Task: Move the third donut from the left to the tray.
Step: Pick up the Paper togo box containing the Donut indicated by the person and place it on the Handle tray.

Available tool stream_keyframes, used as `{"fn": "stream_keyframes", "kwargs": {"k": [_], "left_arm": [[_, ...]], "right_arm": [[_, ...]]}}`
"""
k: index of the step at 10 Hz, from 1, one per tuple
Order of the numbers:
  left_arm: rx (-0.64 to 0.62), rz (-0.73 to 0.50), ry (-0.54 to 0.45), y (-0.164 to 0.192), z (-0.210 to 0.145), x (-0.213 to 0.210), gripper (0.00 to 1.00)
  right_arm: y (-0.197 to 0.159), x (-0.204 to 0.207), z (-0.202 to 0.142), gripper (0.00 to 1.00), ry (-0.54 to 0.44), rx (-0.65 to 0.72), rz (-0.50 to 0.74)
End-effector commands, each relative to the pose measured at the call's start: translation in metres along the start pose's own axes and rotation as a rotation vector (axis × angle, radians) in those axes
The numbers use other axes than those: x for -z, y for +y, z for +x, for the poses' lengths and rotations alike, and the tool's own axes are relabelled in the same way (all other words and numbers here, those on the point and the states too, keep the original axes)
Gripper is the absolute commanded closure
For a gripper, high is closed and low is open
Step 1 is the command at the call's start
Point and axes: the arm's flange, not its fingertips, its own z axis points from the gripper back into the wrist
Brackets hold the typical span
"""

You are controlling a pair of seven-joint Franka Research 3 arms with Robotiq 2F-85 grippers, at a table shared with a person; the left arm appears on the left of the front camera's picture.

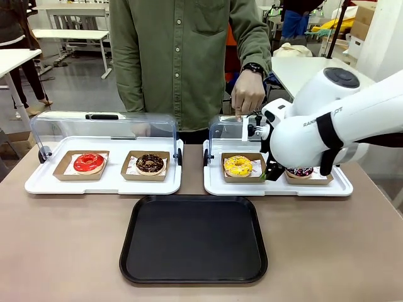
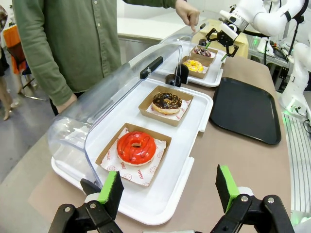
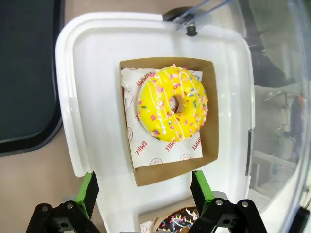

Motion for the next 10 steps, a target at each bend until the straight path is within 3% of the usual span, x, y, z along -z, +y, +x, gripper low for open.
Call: {"fn": "stream_keyframes", "kwargs": {"k": [1,10], "left_arm": [[0.016,0.003,0.000,-0.001,0.001,-0.001,0.00],[0.016,0.003,0.000,-0.001,0.001,-0.001,0.00]], "right_arm": [[-0.012,0.012,0.015,0.00,0.045,-0.004,-0.009],[-0.028,0.045,0.011,0.00,0.137,-0.023,0.064]]}}
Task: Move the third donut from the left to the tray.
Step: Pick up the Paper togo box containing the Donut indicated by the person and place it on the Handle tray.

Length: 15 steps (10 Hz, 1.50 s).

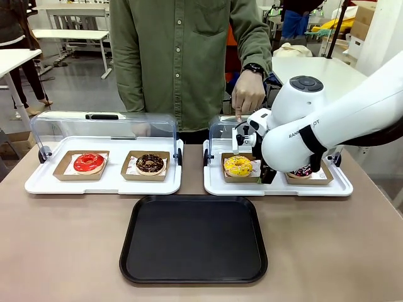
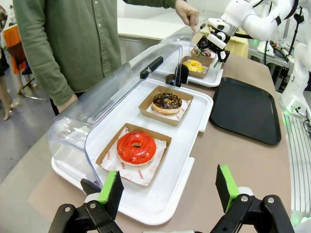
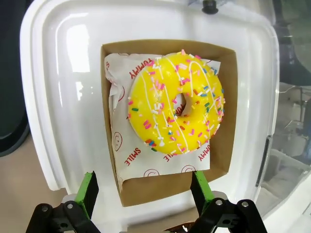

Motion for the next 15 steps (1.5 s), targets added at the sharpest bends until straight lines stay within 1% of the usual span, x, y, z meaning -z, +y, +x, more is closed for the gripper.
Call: {"fn": "stream_keyframes", "kwargs": {"k": [1,5,6,7,8,10,11,12,13,15], "left_arm": [[0.015,0.003,0.000,-0.002,0.001,0.000,0.00],[0.015,0.003,0.000,-0.002,0.001,0.000,0.00],[0.015,0.003,0.000,-0.002,0.001,0.000,0.00],[0.015,0.003,0.000,-0.002,0.001,0.000,0.00],[0.015,0.003,0.000,-0.002,0.001,0.000,0.00],[0.015,0.003,0.000,-0.002,0.001,0.000,0.00],[0.015,0.003,0.000,-0.002,0.001,0.000,0.00],[0.015,0.003,0.000,-0.002,0.001,0.000,0.00],[0.015,0.003,0.000,-0.002,0.001,0.000,0.00],[0.015,0.003,0.000,-0.002,0.001,0.000,0.00]], "right_arm": [[-0.008,0.002,0.005,0.00,0.031,0.005,0.003],[-0.010,0.008,0.001,0.00,0.033,-0.006,0.030],[-0.010,0.009,-0.001,0.54,0.033,-0.007,0.036],[-0.011,0.010,-0.002,0.59,0.033,-0.007,0.044],[-0.011,0.010,-0.003,1.00,0.038,-0.005,0.053],[-0.012,0.010,-0.005,1.00,0.040,-0.008,0.068],[-0.012,0.011,-0.006,0.86,0.040,-0.013,0.076],[-0.013,0.012,-0.006,0.95,0.038,-0.015,0.083],[-0.013,0.013,-0.007,1.00,0.036,-0.017,0.091],[-0.015,0.017,-0.008,1.00,0.034,-0.018,0.108]]}}
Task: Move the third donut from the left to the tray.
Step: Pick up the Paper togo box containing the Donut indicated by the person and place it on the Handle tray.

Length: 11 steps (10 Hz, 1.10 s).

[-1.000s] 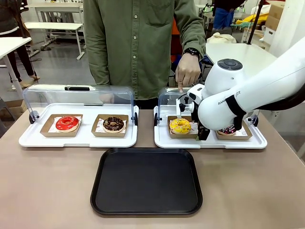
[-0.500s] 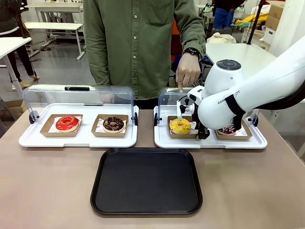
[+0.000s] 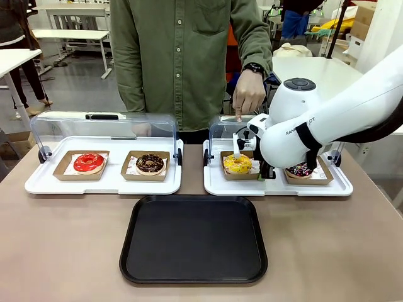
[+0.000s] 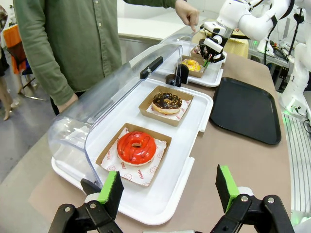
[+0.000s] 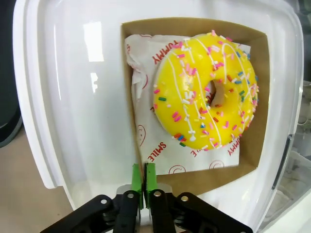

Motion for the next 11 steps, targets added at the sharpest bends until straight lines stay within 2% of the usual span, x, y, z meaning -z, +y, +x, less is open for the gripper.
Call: {"fn": "stream_keyframes", "kwargs": {"k": [1,3,4,5,9,11], "left_arm": [[0.015,0.002,0.000,-0.002,0.001,0.000,0.00],[0.015,0.002,0.000,-0.002,0.001,0.000,0.00],[0.015,0.002,0.000,-0.002,0.001,0.000,0.00],[0.015,0.002,0.000,-0.002,0.001,0.000,0.00],[0.015,0.002,0.000,-0.002,0.001,0.000,0.00],[0.015,0.002,0.000,-0.002,0.001,0.000,0.00]], "right_arm": [[-0.009,-0.001,-0.003,1.00,-0.013,-0.021,0.030],[-0.009,-0.002,-0.006,1.00,-0.014,-0.020,0.027],[-0.015,-0.002,-0.005,1.00,-0.048,-0.031,0.043],[-0.002,0.001,-0.001,1.00,-0.001,0.002,0.001],[-0.004,0.002,-0.001,0.98,-0.006,-0.008,0.004],[0.025,-0.029,0.001,0.98,-0.020,-0.003,-0.044]]}}
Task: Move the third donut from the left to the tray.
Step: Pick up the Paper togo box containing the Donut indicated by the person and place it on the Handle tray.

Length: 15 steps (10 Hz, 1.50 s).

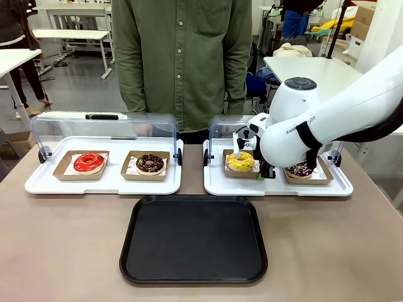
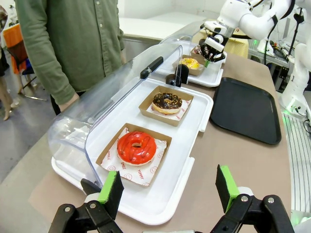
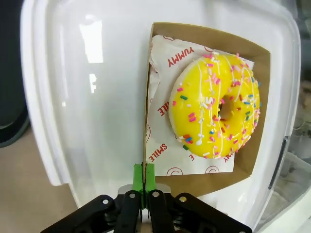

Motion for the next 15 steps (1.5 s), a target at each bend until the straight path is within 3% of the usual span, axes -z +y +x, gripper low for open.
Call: {"fn": "stream_keyframes", "kwargs": {"k": [1,8,15], "left_arm": [[0.015,0.002,0.000,-0.002,0.001,0.000,0.00],[0.015,0.002,0.000,-0.002,0.001,0.000,0.00],[0.015,0.002,0.000,-0.002,0.001,0.000,0.00]], "right_arm": [[0.035,-0.034,0.002,0.98,-0.017,0.002,-0.038],[0.126,-0.101,0.013,0.98,-0.044,0.004,-0.109],[0.214,-0.078,0.067,0.98,-0.076,-0.049,-0.070]]}}
